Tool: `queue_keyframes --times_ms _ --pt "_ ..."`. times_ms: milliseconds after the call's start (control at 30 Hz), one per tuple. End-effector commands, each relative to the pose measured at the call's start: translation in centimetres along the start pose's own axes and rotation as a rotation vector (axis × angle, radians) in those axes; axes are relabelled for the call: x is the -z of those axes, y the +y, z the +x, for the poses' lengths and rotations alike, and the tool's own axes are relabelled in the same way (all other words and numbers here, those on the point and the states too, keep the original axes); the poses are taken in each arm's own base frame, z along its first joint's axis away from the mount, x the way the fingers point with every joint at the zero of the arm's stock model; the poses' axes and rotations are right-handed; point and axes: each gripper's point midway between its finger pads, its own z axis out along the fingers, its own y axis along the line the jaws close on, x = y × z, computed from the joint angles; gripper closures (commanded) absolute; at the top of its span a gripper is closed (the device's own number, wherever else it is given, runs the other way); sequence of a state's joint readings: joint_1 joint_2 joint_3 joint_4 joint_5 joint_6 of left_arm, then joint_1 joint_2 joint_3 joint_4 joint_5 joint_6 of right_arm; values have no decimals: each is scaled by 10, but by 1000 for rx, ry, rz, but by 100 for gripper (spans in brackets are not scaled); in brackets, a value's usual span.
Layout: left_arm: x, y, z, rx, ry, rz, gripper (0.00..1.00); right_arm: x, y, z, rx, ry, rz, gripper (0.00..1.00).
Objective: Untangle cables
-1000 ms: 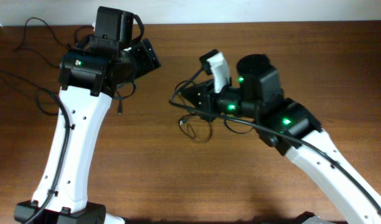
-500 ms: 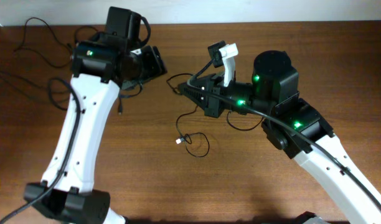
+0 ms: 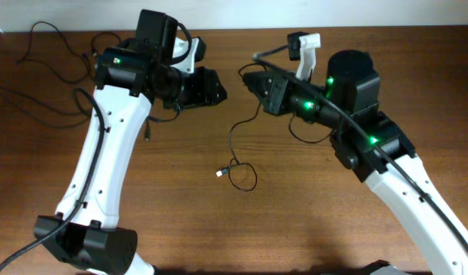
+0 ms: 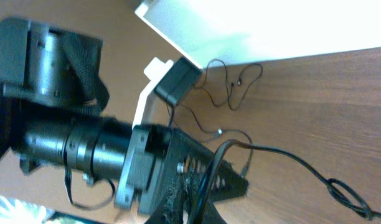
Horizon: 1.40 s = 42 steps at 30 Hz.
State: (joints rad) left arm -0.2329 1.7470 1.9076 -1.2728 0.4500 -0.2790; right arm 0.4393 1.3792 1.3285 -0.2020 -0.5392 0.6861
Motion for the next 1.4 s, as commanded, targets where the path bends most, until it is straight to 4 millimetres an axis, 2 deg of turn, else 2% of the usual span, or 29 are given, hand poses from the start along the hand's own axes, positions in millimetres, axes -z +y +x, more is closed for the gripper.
queue_keyframes --times_ms 0,167,267,433,567,667,833,933,1000,1067,1167,1367 --pt "-6 -19 -1 -140 -8 44 40 -2 6 -15 -110 -50 -21 96" --pt "-10 -33 -9 -190 -48 65 40 -2 17 -18 -189 -45 -74 96" --pt "-16 -24 -16 -190 -62 16 40 0 28 -19 -227 -36 -126 96" --pt "-42 -18 -28 -186 -53 22 41 0 31 -18 -264 -21 -142 96" --pt "-46 -24 -52 -217 -138 42 47 1 38 -11 -288 27 -178 96" --pt "-45 -27 -59 -231 -168 50 53 2 41 -8 -286 48 -194 96" --pt "-43 -38 -49 -225 -124 144 48 5 33 -15 -289 23 -177 96" --pt "-32 -38 -49 -195 -108 239 49 12 11 -26 -314 -6 -127 96" --pt "-19 -45 -39 -152 -51 373 51 14 4 -30 -320 -23 -109 96" --pt "-14 -45 -31 -115 -10 417 51 14 -5 -32 -335 -43 -69 96" --pt "-17 -48 -29 -200 -18 415 48 14 -3 -32 -396 -41 -75 96" --pt "-39 -49 -22 -260 -15 264 45 16 12 -34 -393 -21 -145 96"
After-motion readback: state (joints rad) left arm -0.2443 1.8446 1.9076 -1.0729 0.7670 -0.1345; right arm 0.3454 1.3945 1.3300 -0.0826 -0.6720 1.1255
